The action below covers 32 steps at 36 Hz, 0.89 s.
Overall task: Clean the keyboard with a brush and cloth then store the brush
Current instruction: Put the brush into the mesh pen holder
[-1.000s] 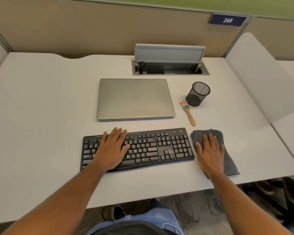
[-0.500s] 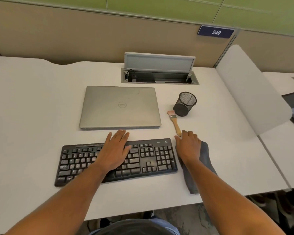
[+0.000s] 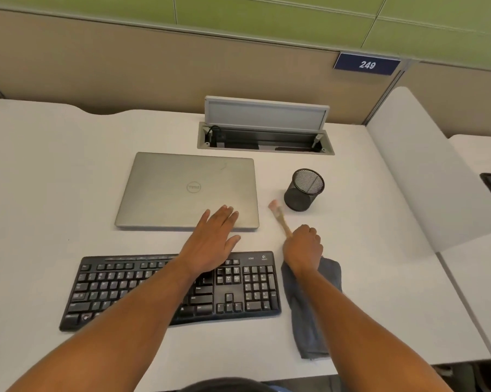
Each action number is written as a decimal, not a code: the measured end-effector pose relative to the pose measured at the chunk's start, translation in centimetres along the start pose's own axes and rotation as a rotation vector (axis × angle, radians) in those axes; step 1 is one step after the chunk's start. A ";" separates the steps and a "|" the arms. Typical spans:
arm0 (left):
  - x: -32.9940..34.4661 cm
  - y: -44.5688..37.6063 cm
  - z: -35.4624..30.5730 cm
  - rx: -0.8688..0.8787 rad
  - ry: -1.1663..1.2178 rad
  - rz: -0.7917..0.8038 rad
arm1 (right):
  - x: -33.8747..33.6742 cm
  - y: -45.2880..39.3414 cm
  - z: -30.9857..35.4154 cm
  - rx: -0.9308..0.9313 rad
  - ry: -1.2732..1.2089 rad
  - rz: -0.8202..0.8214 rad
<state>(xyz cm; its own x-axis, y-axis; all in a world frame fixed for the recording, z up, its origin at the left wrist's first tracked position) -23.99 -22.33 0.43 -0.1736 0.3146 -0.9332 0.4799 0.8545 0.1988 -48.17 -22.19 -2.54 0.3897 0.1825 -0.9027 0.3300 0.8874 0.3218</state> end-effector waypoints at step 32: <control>-1.7 -13.7 -11.1 0.146 -0.167 0.186 | -13.0 -3.3 3.3 -0.543 0.047 -0.465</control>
<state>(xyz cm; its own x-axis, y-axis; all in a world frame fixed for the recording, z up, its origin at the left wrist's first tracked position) -39.81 -30.00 2.60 0.0672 0.3777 -0.9235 0.6114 0.7158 0.3372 -51.46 -28.91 9.08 0.2714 -0.2588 -0.9270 -0.0264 0.9608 -0.2760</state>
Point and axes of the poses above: each hand's wrist, its own y-axis away from the middle knuckle, its own x-axis out of the palm, z = x × y, the point moved 10 cm from there along -y, towards the middle knuckle, and after that the axes turned 13 degrees about z, right-handed, at the moved point
